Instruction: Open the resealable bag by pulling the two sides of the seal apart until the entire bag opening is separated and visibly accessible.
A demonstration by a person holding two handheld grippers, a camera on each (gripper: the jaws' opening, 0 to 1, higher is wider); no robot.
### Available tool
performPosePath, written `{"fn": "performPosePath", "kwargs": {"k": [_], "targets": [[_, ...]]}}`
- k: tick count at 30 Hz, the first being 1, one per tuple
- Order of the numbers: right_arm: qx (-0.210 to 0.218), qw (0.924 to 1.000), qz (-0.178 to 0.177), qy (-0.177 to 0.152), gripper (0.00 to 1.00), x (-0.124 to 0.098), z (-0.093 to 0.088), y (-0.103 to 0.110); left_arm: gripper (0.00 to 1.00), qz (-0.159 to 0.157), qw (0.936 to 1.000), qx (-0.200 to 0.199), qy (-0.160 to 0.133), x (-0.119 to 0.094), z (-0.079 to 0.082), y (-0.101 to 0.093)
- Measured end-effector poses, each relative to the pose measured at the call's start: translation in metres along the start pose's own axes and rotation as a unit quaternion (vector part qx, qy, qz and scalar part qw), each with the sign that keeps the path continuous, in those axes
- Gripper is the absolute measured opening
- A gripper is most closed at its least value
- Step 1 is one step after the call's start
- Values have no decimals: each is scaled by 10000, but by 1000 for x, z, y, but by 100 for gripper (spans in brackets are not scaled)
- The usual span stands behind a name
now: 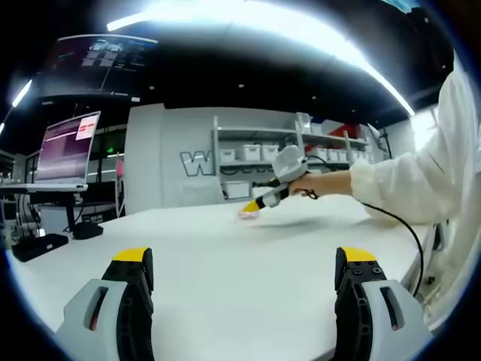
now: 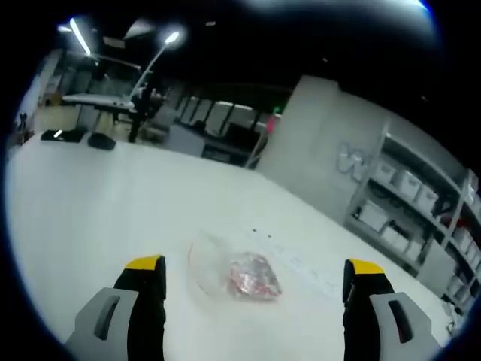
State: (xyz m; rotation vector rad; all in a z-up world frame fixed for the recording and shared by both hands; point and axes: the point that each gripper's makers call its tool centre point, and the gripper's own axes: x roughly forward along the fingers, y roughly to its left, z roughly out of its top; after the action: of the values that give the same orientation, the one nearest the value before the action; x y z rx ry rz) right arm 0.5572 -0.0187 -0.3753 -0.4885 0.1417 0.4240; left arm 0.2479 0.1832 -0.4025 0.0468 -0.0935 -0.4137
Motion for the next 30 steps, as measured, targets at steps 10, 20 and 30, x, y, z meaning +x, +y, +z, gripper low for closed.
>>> {"fn": "performPosePath", "kwargs": {"k": [10, 20, 30], "targets": [[-249, 9995, -52, -186, 99, -18, 5, -4, 100, -86, 10000, -3, 14, 3, -1, -6], [-219, 9995, -82, -215, 98, -34, 1, -7, 100, -139, 9999, 10, 20, 5, -1, -8], [-56, 9993, -82, -356, 97, -64, -1, -4, 100, -186, 9998, -10, 0, 6, 0, -11]]}}
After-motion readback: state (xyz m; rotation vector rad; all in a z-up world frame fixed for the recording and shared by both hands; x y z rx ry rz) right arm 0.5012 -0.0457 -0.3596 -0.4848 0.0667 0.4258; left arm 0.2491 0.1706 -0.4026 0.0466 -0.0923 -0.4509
